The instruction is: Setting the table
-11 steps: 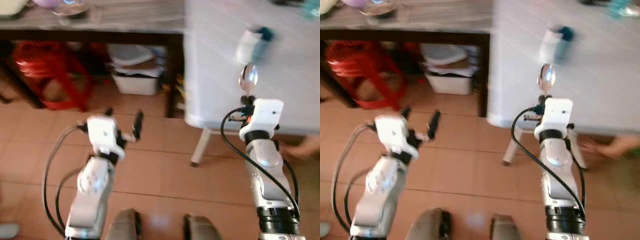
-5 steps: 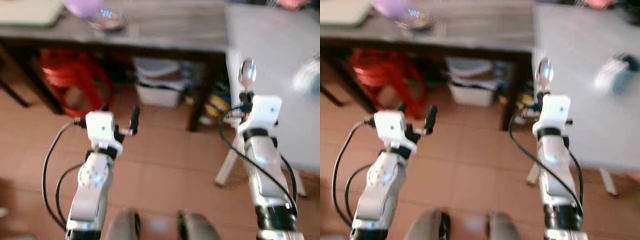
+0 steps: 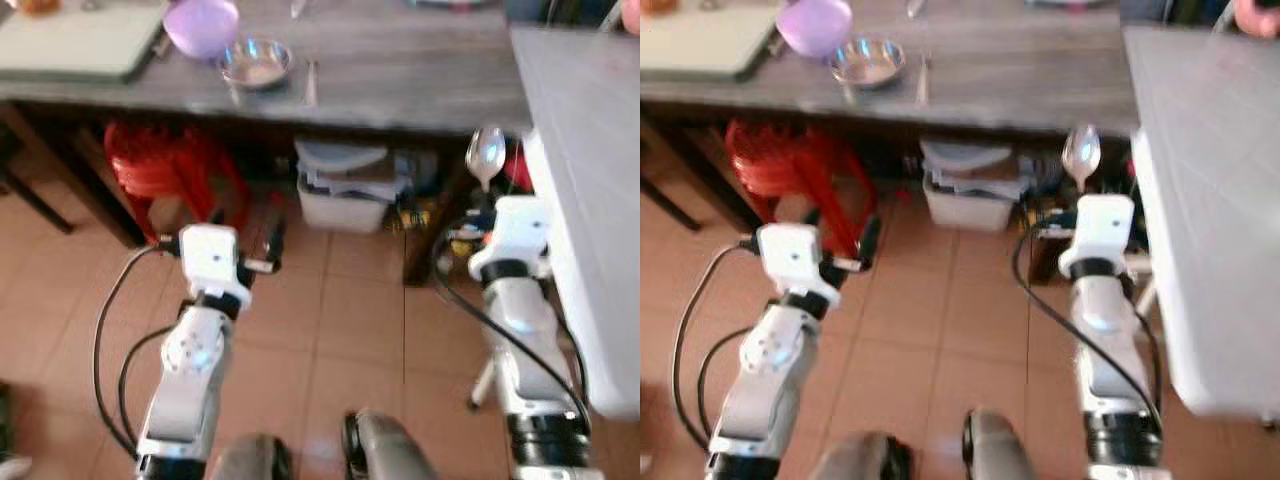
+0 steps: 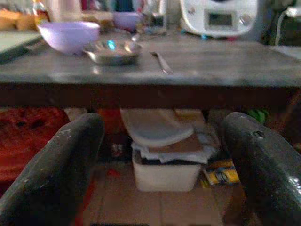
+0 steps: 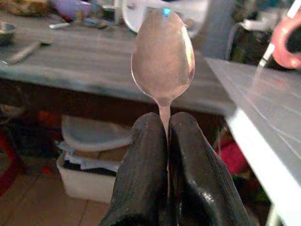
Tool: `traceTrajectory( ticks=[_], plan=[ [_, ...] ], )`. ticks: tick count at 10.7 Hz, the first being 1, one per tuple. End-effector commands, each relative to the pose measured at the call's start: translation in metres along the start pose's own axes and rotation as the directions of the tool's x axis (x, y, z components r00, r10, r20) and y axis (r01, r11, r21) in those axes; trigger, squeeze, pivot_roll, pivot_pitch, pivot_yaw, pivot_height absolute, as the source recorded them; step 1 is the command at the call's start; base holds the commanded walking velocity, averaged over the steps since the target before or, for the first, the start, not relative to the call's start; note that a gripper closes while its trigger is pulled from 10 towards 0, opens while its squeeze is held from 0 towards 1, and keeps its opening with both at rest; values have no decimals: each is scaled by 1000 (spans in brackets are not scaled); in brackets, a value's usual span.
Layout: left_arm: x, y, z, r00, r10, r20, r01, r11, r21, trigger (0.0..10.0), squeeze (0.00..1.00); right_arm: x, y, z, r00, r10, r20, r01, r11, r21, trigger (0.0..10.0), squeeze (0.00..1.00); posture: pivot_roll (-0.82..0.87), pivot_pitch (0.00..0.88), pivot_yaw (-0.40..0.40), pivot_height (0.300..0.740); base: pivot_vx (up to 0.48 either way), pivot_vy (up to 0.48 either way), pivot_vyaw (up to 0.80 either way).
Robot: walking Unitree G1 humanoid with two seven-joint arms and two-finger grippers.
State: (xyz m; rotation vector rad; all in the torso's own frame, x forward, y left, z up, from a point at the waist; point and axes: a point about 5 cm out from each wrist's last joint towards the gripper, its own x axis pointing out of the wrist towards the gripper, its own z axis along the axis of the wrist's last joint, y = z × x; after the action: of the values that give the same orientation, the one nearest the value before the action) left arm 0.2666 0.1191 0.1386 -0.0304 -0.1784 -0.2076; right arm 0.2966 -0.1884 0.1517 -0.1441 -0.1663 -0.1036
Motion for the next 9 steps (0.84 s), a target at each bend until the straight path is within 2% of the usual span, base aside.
traceTrajectory(
  ticks=[1,5,9],
  plan=[
    [-3,5,-3,1000,6,-13,-6,1000,12,10000,0,1,6,5,1000,17,23,-17,1000,10,10000,0,-20,188,18,740,480,0,0],
    [-2,3,-1,1000,-13,-2,13,1000,5,10000,0,3,6,5,1000,-8,12,7,999,52,10000,0,-18,187,25,740,480,0,0],
    [-3,-2,0,999,-35,4,35,999,-2,10000,0,3,4,5,1000,-24,14,23,998,56,10000,0,-18,187,26,740,477,0,0]
  ],
)
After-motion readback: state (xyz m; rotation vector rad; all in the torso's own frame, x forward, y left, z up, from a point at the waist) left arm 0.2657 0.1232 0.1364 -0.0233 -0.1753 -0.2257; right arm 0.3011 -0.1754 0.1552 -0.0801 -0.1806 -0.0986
